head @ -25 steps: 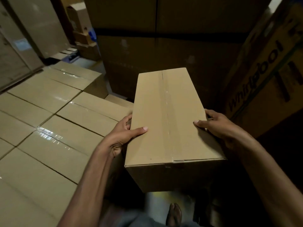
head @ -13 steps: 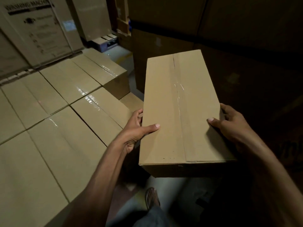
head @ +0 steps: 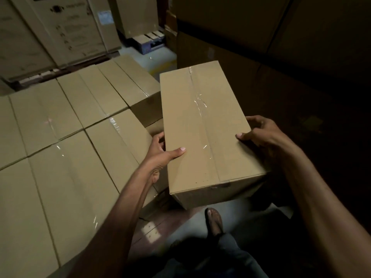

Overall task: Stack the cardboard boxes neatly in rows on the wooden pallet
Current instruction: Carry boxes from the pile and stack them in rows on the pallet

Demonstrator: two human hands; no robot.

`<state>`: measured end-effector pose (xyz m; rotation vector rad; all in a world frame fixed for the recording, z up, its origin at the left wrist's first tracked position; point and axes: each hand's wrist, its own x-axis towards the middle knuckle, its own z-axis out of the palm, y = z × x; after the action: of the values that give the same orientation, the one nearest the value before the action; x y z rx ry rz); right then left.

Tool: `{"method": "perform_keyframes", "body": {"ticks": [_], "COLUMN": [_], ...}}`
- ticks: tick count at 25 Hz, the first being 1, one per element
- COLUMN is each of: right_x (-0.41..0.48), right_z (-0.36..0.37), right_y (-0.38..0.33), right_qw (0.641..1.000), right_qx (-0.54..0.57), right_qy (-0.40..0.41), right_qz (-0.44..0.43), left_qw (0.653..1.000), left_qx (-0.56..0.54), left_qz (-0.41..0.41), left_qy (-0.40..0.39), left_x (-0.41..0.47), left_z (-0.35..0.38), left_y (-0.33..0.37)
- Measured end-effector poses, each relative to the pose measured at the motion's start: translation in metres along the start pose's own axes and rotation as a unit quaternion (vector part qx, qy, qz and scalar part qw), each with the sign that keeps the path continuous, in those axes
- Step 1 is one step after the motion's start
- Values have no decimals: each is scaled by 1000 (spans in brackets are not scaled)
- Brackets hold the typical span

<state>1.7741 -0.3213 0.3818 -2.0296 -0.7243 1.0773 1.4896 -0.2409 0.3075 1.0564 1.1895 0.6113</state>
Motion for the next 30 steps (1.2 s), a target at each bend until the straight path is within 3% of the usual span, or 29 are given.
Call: {"method": "perform_keyframes", "body": {"ticks": [7, 14, 30], "right_x": [156, 265, 359], "right_z": [16, 16, 104], "right_y": [-1, -11, 73], "right_qw": [996, 989, 953], "right_qx": [6, -41, -98], "right_qy": [-90, -139, -284], "right_qz": [-22, -19, -33], "left_qw": [992, 985, 954], "left_qx": [-29, -39, 84], "left_qz": [9, -26, -25], "left_qy": [123, 166, 286], "left_x": [91, 162, 206], "left_z": [33, 62, 40], "left_y": [4, 9, -125]}}
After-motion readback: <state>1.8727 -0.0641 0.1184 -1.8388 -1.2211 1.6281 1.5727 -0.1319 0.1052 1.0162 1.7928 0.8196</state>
